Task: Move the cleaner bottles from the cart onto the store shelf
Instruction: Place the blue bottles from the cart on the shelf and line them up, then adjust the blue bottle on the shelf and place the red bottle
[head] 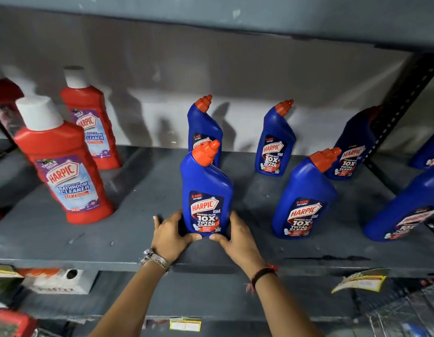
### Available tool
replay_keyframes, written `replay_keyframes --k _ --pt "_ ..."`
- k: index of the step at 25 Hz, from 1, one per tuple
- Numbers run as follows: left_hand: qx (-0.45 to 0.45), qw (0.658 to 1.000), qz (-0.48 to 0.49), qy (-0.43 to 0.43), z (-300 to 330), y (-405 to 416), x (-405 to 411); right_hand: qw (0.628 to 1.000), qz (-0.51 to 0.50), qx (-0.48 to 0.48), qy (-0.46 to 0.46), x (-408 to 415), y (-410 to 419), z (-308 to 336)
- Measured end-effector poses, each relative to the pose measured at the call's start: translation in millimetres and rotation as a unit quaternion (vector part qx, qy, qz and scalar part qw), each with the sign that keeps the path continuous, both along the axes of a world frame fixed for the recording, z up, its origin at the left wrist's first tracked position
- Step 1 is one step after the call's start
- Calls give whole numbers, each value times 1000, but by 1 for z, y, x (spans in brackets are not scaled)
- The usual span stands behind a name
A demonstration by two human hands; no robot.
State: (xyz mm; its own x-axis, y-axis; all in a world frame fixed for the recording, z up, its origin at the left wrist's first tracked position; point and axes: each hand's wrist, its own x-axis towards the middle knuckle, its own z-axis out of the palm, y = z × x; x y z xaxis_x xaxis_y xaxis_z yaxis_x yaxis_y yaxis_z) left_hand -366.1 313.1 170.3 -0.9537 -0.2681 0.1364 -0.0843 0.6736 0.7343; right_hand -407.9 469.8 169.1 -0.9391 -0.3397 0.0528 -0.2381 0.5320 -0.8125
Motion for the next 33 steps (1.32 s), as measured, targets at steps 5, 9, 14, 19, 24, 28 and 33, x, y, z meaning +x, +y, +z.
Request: replay_keyframes --k 5,9,14,19,24,28,33 --pt "-7 1000 -11 -26 -1 -1 -1 1000 -2 17 -2 1 0 0" --pt "15 1000 -10 6 -2 1 9 997 -35 -53 -37 8 4 6" --pt "86 972 165 143 -8 -40 63 973 -179 -145 17 71 -19 5" --pt "66 941 311 120 6 -149 85 992 38 -121 5 88 -137 10" --pt "56 996 71 -3 19 -216 69 991 119 -12 -56 46 -221 13" --pt "29 998 36 -49 15 -227 59 998 60 -14 -34 39 -243 6" --pt "29 999 3 -42 11 -261 77 998 46 -36 -37 60 -268 7"
